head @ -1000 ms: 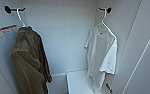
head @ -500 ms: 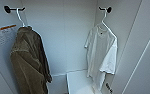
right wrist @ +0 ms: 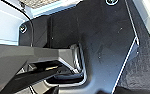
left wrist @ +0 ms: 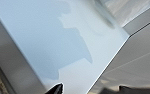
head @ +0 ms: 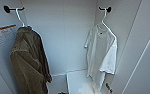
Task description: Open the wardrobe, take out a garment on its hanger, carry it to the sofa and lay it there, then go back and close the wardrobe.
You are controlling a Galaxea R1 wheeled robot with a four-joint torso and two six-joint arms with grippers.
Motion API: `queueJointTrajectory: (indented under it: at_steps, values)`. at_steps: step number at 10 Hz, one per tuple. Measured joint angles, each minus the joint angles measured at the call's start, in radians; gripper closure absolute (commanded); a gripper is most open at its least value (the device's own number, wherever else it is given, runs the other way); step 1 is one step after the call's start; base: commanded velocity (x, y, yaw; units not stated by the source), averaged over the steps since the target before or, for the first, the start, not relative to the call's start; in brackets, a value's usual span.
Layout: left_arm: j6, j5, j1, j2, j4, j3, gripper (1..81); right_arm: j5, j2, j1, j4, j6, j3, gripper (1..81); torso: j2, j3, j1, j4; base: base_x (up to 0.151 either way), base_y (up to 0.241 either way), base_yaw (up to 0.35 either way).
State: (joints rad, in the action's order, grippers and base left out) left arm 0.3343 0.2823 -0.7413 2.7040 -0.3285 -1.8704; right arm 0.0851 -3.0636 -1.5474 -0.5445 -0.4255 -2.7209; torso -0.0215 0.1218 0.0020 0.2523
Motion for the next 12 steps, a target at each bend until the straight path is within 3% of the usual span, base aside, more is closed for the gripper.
queueJointTrajectory:
  at_steps: [7,10,12]
  values:
    - [0.187,0.076,0.316,-0.003,0.000,0.004,1.0,-0.002,-0.002,0.004,0.000,-0.002,0.000,1.0,0.001,0.001,0.001,0.000,0.000,0.000,0.000]
    - [0.266,0.085,0.435,0.086,0.001,-0.037,1.0,-0.002,-0.003,0.004,0.000,-0.002,0.000,1.0,0.001,0.001,0.002,0.000,0.000,0.000,0.000]
    - [0.273,0.111,0.446,0.166,0.000,-0.126,1.0,-0.002,-0.004,0.004,0.000,-0.002,0.000,1.0,0.001,0.002,0.002,0.000,0.000,0.000,0.000]
